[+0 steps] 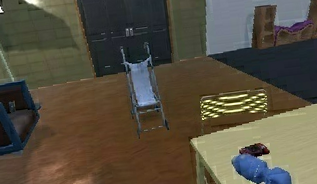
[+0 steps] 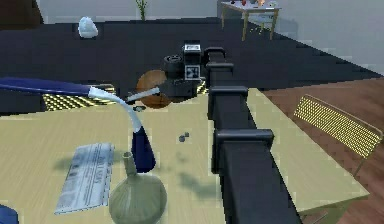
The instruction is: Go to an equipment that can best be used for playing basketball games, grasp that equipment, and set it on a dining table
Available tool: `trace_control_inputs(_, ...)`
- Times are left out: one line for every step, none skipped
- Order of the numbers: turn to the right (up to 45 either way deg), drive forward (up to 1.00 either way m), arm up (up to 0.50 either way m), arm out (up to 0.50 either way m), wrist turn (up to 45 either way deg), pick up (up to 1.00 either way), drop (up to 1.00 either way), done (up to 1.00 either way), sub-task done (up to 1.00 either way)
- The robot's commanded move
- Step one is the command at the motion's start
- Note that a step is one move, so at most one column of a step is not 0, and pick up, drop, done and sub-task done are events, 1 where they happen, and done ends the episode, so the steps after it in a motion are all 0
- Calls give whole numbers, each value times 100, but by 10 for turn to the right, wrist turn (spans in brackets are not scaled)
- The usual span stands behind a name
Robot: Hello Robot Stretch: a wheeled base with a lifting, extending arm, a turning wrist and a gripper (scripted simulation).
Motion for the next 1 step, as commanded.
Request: trace_control_inputs(0, 0, 0, 0, 0, 0, 0, 100, 0)
